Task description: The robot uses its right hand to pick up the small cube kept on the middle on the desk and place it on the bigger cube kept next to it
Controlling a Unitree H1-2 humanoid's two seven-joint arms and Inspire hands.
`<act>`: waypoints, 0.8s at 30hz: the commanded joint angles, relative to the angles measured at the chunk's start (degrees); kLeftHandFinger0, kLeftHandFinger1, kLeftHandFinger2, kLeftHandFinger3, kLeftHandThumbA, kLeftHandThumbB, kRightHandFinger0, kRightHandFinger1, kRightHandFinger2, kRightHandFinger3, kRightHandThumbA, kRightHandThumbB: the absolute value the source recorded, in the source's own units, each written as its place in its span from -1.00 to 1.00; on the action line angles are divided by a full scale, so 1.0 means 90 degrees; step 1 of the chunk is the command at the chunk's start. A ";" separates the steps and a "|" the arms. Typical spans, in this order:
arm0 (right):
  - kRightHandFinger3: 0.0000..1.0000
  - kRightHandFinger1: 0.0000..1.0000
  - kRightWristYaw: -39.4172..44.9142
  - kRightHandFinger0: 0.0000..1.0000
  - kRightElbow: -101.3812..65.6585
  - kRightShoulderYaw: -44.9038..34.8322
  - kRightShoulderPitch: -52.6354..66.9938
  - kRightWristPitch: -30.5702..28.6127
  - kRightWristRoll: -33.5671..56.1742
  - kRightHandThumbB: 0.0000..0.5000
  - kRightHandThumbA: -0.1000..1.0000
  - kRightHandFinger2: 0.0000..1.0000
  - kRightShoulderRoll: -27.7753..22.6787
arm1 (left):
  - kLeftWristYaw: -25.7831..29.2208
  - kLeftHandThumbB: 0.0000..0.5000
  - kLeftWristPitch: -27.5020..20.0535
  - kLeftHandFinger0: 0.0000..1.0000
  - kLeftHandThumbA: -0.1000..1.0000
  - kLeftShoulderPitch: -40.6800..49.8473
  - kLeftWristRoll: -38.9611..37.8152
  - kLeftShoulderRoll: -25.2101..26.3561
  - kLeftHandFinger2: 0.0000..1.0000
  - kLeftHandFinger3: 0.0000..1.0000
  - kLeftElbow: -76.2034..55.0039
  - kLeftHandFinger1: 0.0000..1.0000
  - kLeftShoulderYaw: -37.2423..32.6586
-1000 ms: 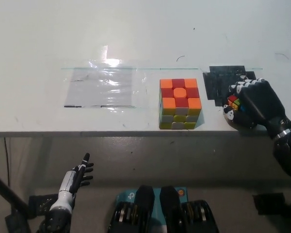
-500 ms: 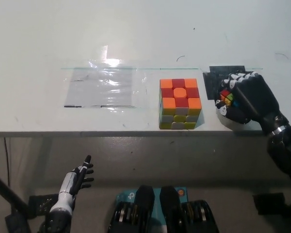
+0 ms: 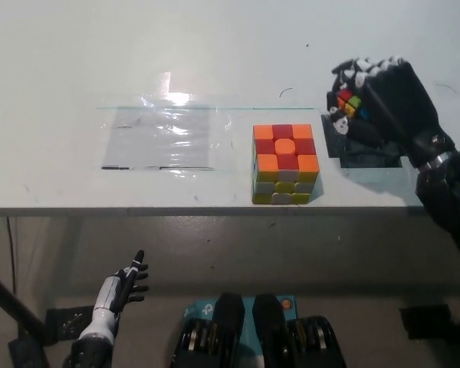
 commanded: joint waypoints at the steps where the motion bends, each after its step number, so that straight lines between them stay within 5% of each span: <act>1: -0.13 -0.39 0.0186 -1.00 -0.0577 -0.0161 -0.0489 0.0093 -0.0072 -0.11 -1.00 0.24 0.0067 | 0.0023 -0.83 -0.0256 0.58 0.80 -0.0029 0.0019 0.0044 0.50 0.42 -0.0031 0.46 0.0000; 5: -0.17 -0.48 0.0600 -1.00 -0.0975 -0.0157 -0.0590 0.0203 -0.0052 0.23 -1.00 0.14 0.0197 | -0.0016 -0.74 -0.0130 0.61 0.82 -0.0002 -0.0002 0.0038 0.55 0.50 -0.0070 0.49 0.0005; 8: -0.21 -0.49 0.0575 -1.00 -0.1071 -0.0153 -0.0621 0.0044 -0.0004 0.28 -1.00 0.10 0.0343 | -0.0027 -0.77 -0.0160 0.38 0.78 -0.0001 -0.0048 0.0027 0.43 0.39 -0.0070 0.32 0.0038; 10: -0.18 -0.47 0.0871 -1.00 -0.1237 -0.0193 -0.0547 0.0143 0.0185 0.16 -1.00 0.11 0.0478 | -0.0052 -0.84 0.0009 0.51 0.76 0.0061 -0.0047 0.0021 0.47 0.40 -0.0275 0.42 0.0033; 14: -0.10 -0.58 0.0622 -1.00 -0.1196 -0.0090 -0.0429 -0.0016 -0.0073 0.69 -1.00 0.12 0.0639 | -0.0067 -0.73 -0.0112 0.50 0.80 0.0041 -0.0024 0.0042 0.47 0.41 -0.0177 0.41 0.0007; 18: -0.02 -0.56 0.0630 -1.00 -0.1041 -0.0049 -0.0283 -0.0085 -0.0082 0.35 -1.00 0.25 0.0694 | -0.0020 -0.78 -0.0020 0.51 0.79 0.0056 -0.0016 0.0010 0.52 0.45 -0.0231 0.42 0.0015; 24: -0.03 -0.57 0.0585 -1.00 -0.0916 -0.0043 -0.0146 -0.0133 -0.0073 0.25 -1.00 0.24 0.0689 | -0.0089 -0.75 -0.0150 0.46 0.79 0.0025 -0.0070 0.0010 0.45 0.35 -0.0173 0.37 0.0033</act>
